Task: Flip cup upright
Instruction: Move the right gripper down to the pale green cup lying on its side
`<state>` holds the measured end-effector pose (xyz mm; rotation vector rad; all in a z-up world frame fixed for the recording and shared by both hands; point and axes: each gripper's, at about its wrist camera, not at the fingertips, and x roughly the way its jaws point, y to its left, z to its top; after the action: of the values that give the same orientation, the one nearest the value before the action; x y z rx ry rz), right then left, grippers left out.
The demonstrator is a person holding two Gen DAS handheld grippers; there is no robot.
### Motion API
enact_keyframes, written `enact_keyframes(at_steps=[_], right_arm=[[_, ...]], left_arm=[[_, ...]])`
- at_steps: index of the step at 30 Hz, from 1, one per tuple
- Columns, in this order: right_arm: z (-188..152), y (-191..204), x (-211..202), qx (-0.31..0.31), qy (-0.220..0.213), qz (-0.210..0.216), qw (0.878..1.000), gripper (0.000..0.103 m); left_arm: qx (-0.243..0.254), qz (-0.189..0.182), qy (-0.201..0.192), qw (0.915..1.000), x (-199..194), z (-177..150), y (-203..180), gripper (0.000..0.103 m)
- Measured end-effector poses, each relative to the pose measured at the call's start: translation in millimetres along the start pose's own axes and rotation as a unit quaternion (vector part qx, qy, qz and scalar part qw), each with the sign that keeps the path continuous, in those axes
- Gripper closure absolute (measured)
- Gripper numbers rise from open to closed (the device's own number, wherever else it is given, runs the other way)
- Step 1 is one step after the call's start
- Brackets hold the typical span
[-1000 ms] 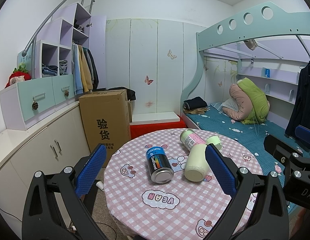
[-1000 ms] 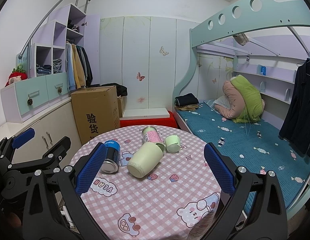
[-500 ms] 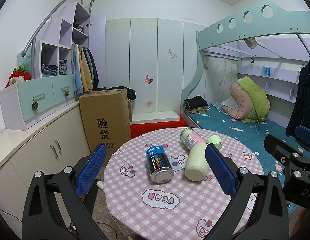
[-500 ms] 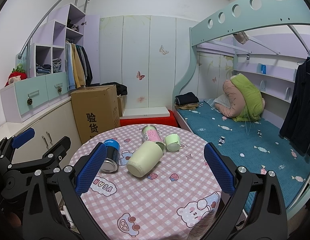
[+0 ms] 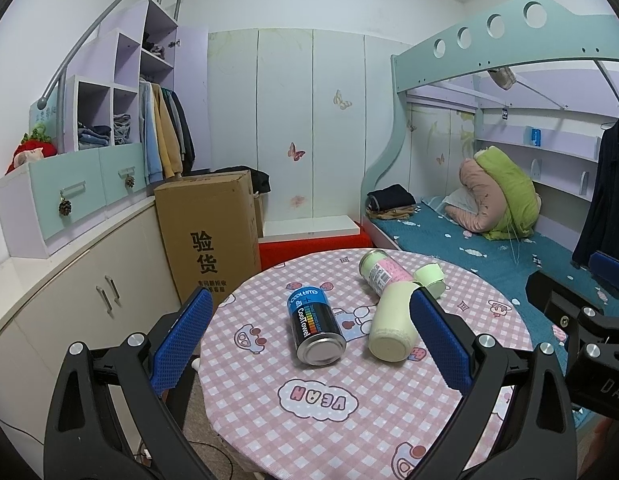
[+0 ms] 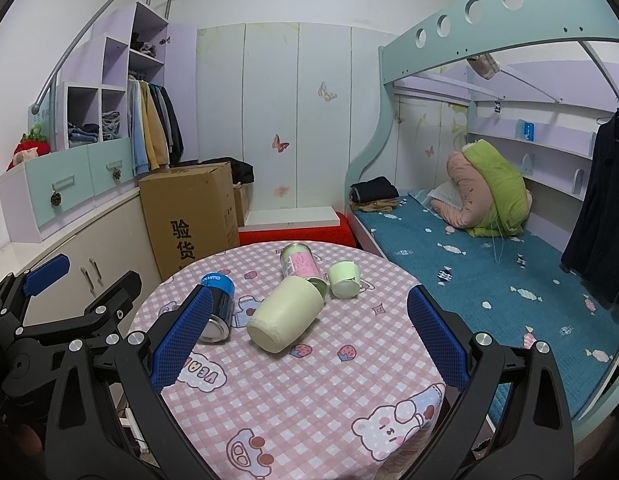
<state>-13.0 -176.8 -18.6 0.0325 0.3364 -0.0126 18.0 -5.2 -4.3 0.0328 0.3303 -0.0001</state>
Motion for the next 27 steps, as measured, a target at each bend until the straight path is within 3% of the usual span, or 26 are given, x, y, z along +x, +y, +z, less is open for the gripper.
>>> enact_keyframes(at_steps=[6, 12, 20, 27], right_arm=[[-6, -3, 22, 0.002, 0.014, -0.001, 1.000, 0.005], [-14, -18, 55, 0.017, 0.046, -0.004, 0.999, 0.005], [-23, -49, 115, 0.043, 0.093, -0.015, 0.995, 0.005], [-26, -66, 165, 0.048, 0.125, -0.011, 0.991, 0.005]], left_arm=[[-0.001, -0.004, 0.020, 0.9998, 20, -3, -7, 0.008], [-0.010, -0.029, 0.073, 0.9969, 59, -12, -19, 0.008], [0.007, -0.067, 0.146, 0.9870, 124, -25, -59, 0.008], [0.029, -0.071, 0.186, 0.9795, 177, -34, -91, 0.008]])
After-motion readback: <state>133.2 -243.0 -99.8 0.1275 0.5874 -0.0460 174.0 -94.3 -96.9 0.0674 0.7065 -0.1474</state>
